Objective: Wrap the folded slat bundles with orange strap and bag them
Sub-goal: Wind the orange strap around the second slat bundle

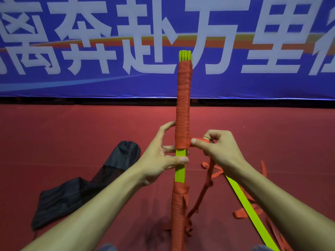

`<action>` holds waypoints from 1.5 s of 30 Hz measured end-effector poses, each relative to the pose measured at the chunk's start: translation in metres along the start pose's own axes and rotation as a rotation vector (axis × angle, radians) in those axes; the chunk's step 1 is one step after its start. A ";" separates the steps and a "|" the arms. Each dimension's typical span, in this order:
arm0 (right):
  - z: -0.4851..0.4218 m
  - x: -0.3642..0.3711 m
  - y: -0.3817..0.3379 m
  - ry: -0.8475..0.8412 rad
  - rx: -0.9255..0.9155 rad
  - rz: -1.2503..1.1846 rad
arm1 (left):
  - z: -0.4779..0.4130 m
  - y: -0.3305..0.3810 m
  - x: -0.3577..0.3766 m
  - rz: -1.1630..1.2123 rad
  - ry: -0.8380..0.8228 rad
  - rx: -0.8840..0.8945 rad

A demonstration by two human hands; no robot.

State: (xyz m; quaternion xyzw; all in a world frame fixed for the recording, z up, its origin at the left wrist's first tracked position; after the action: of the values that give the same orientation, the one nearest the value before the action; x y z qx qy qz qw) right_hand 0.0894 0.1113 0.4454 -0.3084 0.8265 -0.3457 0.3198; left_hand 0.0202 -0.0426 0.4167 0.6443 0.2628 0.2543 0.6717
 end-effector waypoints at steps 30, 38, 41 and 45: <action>-0.002 0.004 -0.016 0.048 -0.138 0.162 | 0.002 0.005 -0.001 -0.001 0.120 0.013; -0.004 -0.004 -0.015 0.075 -0.155 0.116 | -0.001 0.001 0.004 0.067 -0.150 -0.016; -0.004 -0.004 -0.013 0.075 -0.143 0.116 | -0.002 -0.001 0.002 0.068 -0.116 -0.024; -0.003 -0.003 -0.011 0.087 -0.150 0.115 | -0.001 -0.003 0.002 0.051 -0.132 -0.030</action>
State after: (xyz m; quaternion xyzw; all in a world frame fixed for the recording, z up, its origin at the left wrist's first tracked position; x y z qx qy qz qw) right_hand 0.0925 0.1086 0.4562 -0.2681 0.8795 -0.2771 0.2791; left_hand 0.0205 -0.0405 0.4137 0.6561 0.1978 0.2322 0.6902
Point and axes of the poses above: each hand's wrist, its own z-axis away from the middle knuckle, its own x-axis out of the palm, y = z × x, the point moved 7 cm from there along -z, towards the middle knuckle, and after that the axes turned 12 degrees about -x, right-handed, at the moved point
